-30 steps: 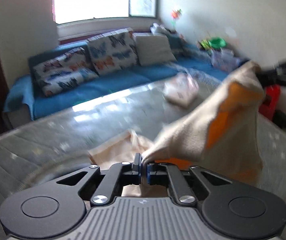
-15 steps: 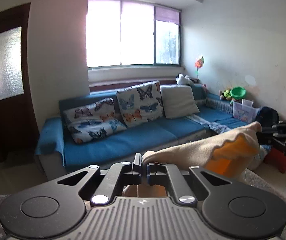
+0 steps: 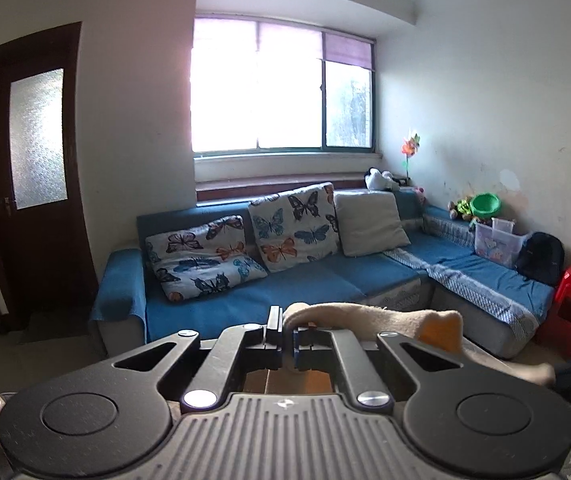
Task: Fold clothes
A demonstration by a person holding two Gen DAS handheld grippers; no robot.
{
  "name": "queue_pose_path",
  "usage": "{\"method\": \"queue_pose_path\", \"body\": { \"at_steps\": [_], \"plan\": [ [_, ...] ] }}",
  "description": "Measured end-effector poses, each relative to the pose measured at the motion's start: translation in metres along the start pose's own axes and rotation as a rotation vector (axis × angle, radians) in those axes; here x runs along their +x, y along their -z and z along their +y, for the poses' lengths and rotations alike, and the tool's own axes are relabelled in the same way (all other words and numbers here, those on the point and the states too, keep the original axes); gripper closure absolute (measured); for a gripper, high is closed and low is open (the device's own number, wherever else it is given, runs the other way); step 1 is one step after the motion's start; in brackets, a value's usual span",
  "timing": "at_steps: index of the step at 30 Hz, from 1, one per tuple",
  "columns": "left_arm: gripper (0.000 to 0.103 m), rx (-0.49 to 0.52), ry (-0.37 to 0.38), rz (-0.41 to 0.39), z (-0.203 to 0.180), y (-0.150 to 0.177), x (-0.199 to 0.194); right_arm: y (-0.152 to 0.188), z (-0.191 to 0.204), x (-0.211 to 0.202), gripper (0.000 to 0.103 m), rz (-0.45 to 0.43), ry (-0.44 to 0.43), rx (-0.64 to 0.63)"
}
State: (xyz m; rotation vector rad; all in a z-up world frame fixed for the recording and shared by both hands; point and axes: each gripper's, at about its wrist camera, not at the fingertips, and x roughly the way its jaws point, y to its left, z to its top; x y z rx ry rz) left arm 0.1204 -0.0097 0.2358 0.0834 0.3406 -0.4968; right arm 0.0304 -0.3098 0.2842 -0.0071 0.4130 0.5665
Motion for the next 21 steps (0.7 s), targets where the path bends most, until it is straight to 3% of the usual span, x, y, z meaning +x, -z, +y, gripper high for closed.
{"method": "queue_pose_path", "body": {
  "at_steps": [5,9,13,16,21],
  "plan": [
    [0.098,0.029,0.137,0.049,-0.039,0.022,0.015,0.027,0.039,-0.006,0.097,0.08,-0.054,-0.079],
    [0.098,0.111,0.366,0.111,-0.094,0.053,0.025,0.05,0.067,-0.017,0.097,0.141,-0.114,-0.16],
    [0.095,0.195,0.501,0.207,-0.137,0.089,0.03,0.069,0.077,-0.034,0.093,0.192,-0.154,-0.181],
    [0.093,0.216,0.553,0.299,-0.15,0.118,0.034,0.08,0.073,-0.053,0.09,0.198,-0.158,-0.157],
    [0.07,0.189,0.549,0.343,-0.136,0.146,0.028,0.094,0.059,-0.077,0.085,0.202,-0.169,-0.095]
  ]
}}
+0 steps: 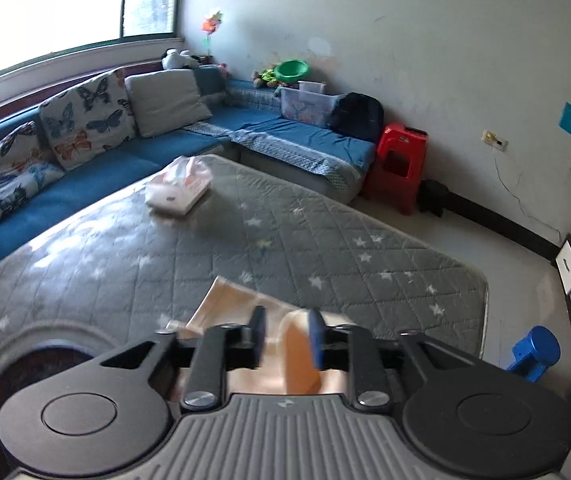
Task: Fold clothes
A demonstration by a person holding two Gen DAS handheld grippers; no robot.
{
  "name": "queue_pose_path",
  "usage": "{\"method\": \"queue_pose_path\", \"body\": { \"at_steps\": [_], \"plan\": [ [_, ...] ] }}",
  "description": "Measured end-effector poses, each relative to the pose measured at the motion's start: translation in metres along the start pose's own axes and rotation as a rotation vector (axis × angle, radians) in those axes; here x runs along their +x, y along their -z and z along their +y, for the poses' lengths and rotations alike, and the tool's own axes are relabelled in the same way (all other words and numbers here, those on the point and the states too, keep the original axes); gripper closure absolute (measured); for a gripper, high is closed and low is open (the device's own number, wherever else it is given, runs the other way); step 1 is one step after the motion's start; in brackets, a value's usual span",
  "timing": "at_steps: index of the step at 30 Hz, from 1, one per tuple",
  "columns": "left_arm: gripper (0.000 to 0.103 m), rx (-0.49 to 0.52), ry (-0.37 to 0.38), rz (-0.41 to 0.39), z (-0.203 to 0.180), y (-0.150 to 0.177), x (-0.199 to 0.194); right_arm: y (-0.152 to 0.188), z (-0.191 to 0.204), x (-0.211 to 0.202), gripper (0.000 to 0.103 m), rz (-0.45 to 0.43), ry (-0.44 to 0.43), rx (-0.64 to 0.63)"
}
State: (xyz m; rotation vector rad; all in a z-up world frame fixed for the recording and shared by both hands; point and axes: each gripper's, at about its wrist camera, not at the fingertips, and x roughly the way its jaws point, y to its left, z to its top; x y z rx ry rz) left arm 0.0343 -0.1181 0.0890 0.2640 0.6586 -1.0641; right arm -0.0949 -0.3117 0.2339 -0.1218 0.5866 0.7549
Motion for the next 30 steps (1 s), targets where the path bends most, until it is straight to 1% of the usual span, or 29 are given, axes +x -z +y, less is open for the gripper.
{"method": "queue_pose_path", "body": {
  "at_steps": [1,3,4,6,7,8,10,11,14,17,19,21,22,24,25,27,29,30],
  "plan": [
    [0.067,-0.015,-0.014,-0.002,0.005,0.004,-0.004,0.002,-0.008,-0.001,0.085,0.0,-0.009,0.023],
    [0.067,-0.047,-0.063,0.008,0.016,0.015,-0.01,0.006,-0.019,-0.001,0.085,0.012,0.047,0.034],
    [0.067,-0.062,-0.087,0.012,0.022,0.02,-0.013,0.009,-0.026,0.002,0.085,0.022,0.06,0.047],
    [0.067,-0.095,-0.157,0.028,0.031,0.034,-0.018,0.017,-0.04,0.013,0.084,0.046,0.097,0.073],
    [0.065,-0.111,-0.192,0.039,0.039,0.039,-0.016,0.021,-0.048,0.02,0.084,0.06,0.12,0.086],
    [0.061,-0.134,-0.227,0.052,0.046,0.047,-0.015,0.027,-0.057,0.032,0.082,0.08,0.14,0.098],
    [0.058,-0.176,-0.292,0.087,0.056,0.061,-0.012,0.038,-0.075,0.057,0.078,0.119,0.179,0.121],
    [0.057,-0.19,-0.328,0.108,0.06,0.068,-0.008,0.045,-0.077,0.075,0.078,0.15,0.203,0.1],
    [0.054,-0.241,-0.403,0.155,0.074,0.089,0.004,0.065,-0.081,0.127,0.076,0.243,0.275,0.036],
    [0.052,-0.304,-0.441,0.184,0.088,0.104,0.014,0.066,-0.088,0.171,0.076,0.265,0.303,0.058],
    [0.051,-0.331,-0.454,0.2,0.097,0.111,0.019,0.069,-0.089,0.189,0.076,0.261,0.305,0.109],
    [0.051,-0.353,-0.46,0.209,0.103,0.114,0.027,0.067,-0.095,0.207,0.075,0.256,0.311,0.115],
    [0.051,-0.364,-0.459,0.209,0.107,0.114,0.029,0.067,-0.098,0.216,0.072,0.26,0.315,0.118],
    [0.051,-0.371,-0.464,0.212,0.11,0.115,0.034,0.067,-0.103,0.232,0.071,0.272,0.326,0.127],
    [0.052,-0.368,-0.462,0.208,0.111,0.114,0.035,0.068,-0.105,0.238,0.072,0.279,0.334,0.133],
    [0.053,-0.358,-0.461,0.213,0.11,0.113,0.041,0.071,-0.109,0.247,0.073,0.294,0.354,0.131],
    [0.056,-0.355,-0.453,0.221,0.111,0.114,0.045,0.074,-0.111,0.25,0.088,0.308,0.381,0.115],
    [0.057,-0.357,-0.451,0.217,0.11,0.114,0.044,0.076,-0.112,0.252,0.091,0.316,0.394,0.107]
  ]
}}
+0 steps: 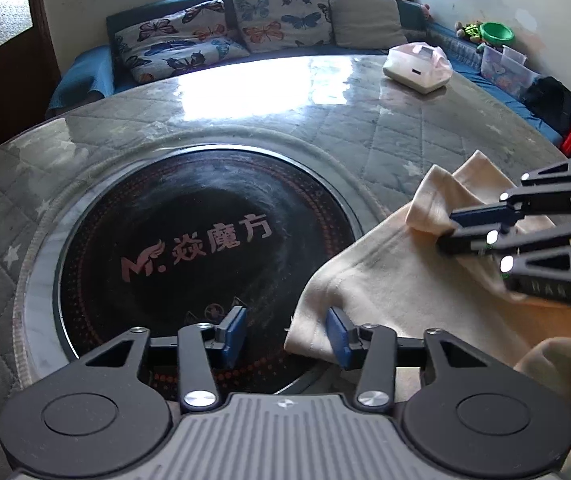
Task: Fold clothes
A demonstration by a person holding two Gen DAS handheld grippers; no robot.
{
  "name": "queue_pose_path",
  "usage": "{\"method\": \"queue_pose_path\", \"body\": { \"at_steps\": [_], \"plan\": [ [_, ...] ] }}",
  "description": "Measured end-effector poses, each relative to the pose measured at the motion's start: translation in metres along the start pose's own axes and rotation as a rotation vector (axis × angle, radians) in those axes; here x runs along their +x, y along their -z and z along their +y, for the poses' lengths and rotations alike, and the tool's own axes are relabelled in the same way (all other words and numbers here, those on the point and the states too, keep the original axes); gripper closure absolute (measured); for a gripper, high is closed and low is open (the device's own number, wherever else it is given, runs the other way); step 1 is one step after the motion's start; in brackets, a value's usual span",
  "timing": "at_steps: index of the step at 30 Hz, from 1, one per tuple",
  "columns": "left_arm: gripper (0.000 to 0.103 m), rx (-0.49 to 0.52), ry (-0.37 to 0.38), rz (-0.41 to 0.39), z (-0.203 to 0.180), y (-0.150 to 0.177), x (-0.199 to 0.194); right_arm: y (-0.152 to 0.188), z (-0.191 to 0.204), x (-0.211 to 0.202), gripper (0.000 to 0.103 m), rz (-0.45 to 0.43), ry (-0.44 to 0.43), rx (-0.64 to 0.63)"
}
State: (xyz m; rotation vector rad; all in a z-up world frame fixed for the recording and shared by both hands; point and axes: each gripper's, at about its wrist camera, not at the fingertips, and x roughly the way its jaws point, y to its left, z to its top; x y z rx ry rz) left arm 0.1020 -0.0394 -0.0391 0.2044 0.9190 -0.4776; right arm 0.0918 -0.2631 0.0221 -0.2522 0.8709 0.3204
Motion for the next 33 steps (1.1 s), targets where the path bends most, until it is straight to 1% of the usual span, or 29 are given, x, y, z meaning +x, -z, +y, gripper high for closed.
{"method": "queue_pose_path", "body": {
  "at_steps": [1,4,7,9,11,12,14,16,18,19,21,22,24,26,27,31,33],
  "plan": [
    [0.059,-0.002,0.003,-0.003,0.0,0.001,-0.001,0.001,-0.004,-0.005,0.099,-0.016,0.034,-0.004],
    [0.061,-0.004,0.022,-0.022,0.002,0.005,-0.01,0.004,-0.019,-0.022,0.099,-0.063,0.135,-0.002],
    [0.061,0.003,0.033,-0.023,0.0,0.005,-0.014,0.011,-0.044,-0.044,0.099,-0.09,0.295,-0.006],
    [0.061,0.008,0.037,-0.021,-0.002,0.006,-0.015,0.019,-0.062,-0.057,0.099,-0.087,0.408,-0.009],
    [0.061,0.009,0.033,-0.01,-0.004,0.007,-0.011,0.029,-0.082,-0.068,0.099,-0.074,0.493,0.019],
    [0.064,0.01,0.031,-0.005,-0.005,0.008,-0.009,0.035,-0.092,-0.073,0.099,-0.068,0.532,0.036],
    [0.074,0.0,0.046,-0.005,-0.006,0.009,-0.008,0.048,-0.11,-0.082,0.099,-0.049,0.621,0.064],
    [0.08,0.002,0.047,-0.012,-0.008,0.01,-0.008,0.059,-0.127,-0.088,0.099,-0.008,0.677,0.103],
    [0.084,0.011,0.039,-0.022,-0.011,0.01,-0.009,0.071,-0.142,-0.094,0.098,0.025,0.704,0.152],
    [0.086,0.018,0.027,-0.028,-0.011,0.01,-0.01,0.075,-0.145,-0.097,0.096,0.026,0.711,0.17],
    [0.088,0.03,0.004,-0.041,-0.013,0.01,-0.012,0.078,-0.144,-0.1,0.089,0.017,0.706,0.168],
    [0.089,0.028,-0.011,-0.047,-0.011,0.009,-0.013,0.078,-0.141,-0.103,0.085,-0.009,0.692,0.167],
    [0.089,0.026,-0.041,-0.059,-0.008,0.008,-0.015,0.075,-0.137,-0.105,0.084,-0.049,0.593,0.165],
    [0.09,0.013,-0.058,-0.065,-0.002,0.005,-0.017,0.067,-0.13,-0.1,0.084,-0.071,0.452,0.186],
    [0.09,0.007,-0.063,-0.068,0.0,0.004,-0.017,0.063,-0.127,-0.094,0.084,-0.072,0.366,0.206],
    [0.09,0.01,-0.099,-0.081,0.008,-0.002,-0.018,0.048,-0.114,-0.06,0.084,-0.033,0.135,0.25],
    [0.09,0.016,-0.112,-0.082,0.013,-0.007,-0.018,0.041,-0.109,-0.039,0.084,-0.014,0.084,0.252]
  ]
}}
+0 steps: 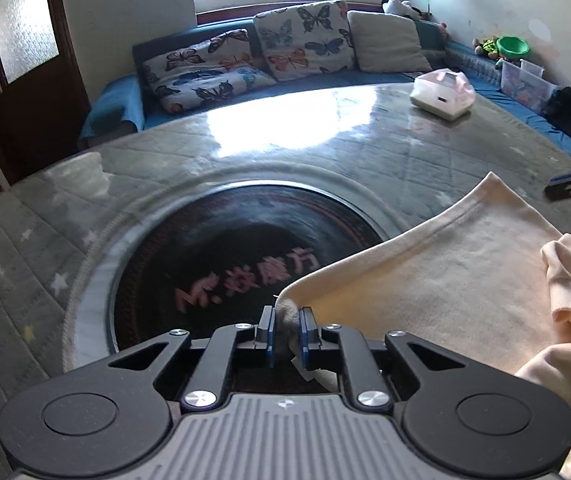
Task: Fold clothes
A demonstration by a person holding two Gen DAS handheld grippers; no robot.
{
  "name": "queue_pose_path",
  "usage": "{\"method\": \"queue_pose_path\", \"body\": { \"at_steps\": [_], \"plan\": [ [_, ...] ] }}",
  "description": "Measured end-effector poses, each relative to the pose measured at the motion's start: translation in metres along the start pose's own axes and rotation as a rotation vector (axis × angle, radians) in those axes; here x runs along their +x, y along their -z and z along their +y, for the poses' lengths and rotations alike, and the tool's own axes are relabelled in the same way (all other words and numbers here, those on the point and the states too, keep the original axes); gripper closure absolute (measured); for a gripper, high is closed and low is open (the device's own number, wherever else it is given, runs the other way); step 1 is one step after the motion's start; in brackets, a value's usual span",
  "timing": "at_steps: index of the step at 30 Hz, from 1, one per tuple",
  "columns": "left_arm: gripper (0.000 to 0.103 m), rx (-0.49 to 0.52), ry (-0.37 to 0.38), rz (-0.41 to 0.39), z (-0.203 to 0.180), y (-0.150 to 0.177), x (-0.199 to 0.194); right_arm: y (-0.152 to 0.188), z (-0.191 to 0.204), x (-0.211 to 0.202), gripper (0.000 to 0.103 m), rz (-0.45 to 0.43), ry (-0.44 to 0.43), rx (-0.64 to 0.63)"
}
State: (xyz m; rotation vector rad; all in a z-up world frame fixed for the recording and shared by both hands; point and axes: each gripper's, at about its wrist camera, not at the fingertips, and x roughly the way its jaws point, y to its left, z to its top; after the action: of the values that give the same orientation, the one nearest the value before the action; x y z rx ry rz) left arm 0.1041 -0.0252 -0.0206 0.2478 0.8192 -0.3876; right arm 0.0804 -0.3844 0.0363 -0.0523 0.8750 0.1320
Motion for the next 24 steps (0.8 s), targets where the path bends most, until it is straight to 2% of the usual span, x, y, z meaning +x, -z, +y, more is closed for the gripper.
{"method": "queue_pose_path", "body": {
  "at_steps": [3,8,12,13,14,16,24],
  "plan": [
    [0.09,0.007,-0.022,-0.004,0.012,-0.011,0.004,-0.005,0.014,0.025,0.084,0.037,-0.068,0.015],
    [0.09,0.014,-0.057,-0.009,0.033,-0.03,0.016,-0.017,0.028,0.05,0.084,0.039,-0.06,-0.007],
    [0.09,0.014,-0.075,-0.004,0.049,-0.045,0.029,-0.037,0.03,0.075,0.084,0.042,-0.113,0.034],
    [0.09,0.015,-0.083,-0.004,0.052,-0.049,0.032,-0.042,0.03,0.082,0.087,0.041,-0.132,0.047],
    [0.09,0.017,-0.092,-0.005,0.056,-0.053,0.035,-0.046,0.033,0.086,0.094,0.041,-0.122,0.042],
    [0.09,0.011,-0.103,-0.008,0.064,-0.06,0.04,-0.054,0.038,0.094,0.1,0.037,-0.109,0.026],
    [0.09,-0.025,-0.183,-0.015,0.1,-0.089,0.062,-0.096,0.062,0.101,0.1,-0.099,-0.027,-0.043]
  ]
}}
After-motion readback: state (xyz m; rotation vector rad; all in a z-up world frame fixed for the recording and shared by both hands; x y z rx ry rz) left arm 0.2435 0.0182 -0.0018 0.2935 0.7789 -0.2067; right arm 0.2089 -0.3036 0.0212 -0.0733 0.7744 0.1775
